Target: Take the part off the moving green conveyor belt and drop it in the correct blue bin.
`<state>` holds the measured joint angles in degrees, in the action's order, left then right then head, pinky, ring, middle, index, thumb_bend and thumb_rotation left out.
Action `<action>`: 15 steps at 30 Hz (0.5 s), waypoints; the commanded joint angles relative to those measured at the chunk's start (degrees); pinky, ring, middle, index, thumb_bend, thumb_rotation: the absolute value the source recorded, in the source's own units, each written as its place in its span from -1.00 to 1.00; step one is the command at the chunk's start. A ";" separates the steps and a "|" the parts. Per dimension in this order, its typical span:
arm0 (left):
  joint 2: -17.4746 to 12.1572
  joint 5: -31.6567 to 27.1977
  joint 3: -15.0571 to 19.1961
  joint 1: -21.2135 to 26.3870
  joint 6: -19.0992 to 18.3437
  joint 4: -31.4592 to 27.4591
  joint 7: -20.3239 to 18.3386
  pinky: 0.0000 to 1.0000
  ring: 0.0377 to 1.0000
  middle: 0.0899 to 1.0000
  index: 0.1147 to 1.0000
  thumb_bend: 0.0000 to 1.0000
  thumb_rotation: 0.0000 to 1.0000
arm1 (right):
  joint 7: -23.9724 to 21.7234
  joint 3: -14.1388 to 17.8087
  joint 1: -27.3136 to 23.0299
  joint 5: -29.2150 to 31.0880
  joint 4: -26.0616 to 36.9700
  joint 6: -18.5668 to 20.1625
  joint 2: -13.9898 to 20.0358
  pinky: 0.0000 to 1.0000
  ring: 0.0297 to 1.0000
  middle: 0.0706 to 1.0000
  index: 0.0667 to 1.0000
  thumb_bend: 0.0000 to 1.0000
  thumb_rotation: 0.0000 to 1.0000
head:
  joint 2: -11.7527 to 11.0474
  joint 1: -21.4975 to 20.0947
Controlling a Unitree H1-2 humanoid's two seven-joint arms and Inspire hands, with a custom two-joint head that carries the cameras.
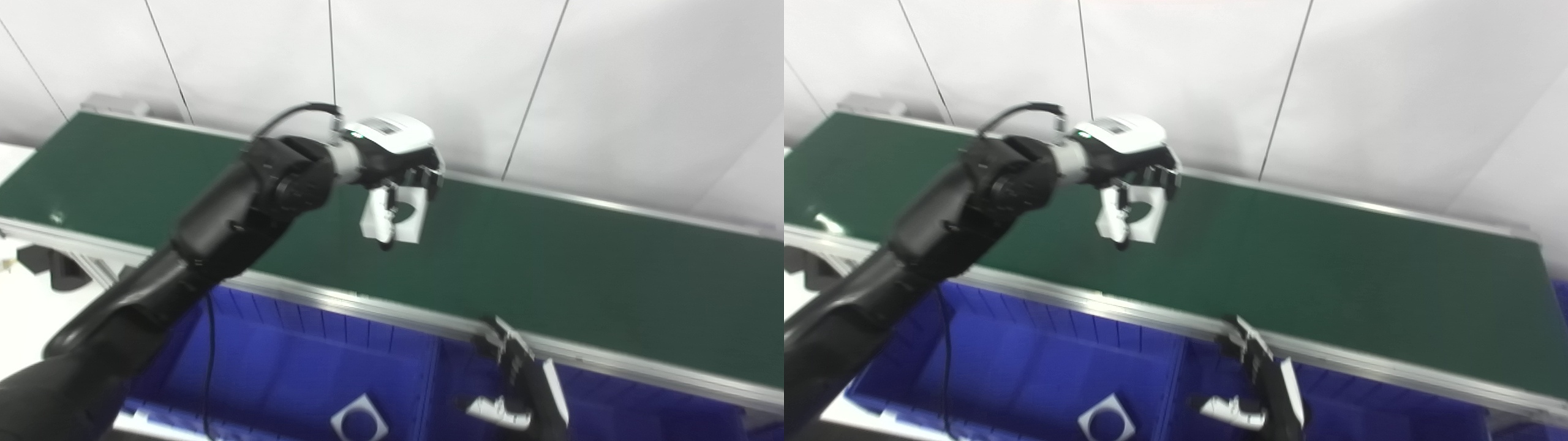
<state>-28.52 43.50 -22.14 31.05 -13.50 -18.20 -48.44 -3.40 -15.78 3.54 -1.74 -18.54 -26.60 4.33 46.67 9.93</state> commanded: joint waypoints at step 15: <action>-1.22 -0.81 5.10 -17.61 -4.12 -10.66 0.22 -0.42 -0.32 -0.18 0.00 -0.02 -1.00 | -1.78 1.75 -0.59 -1.74 6.75 1.43 -2.30 0.39 0.53 0.80 0.66 0.98 -0.41 | 5.16 -1.06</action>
<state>-29.32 42.07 -18.12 12.23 -17.14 -27.61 -50.20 -4.65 -14.22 3.59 -3.46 -14.00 -25.42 2.78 51.86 8.79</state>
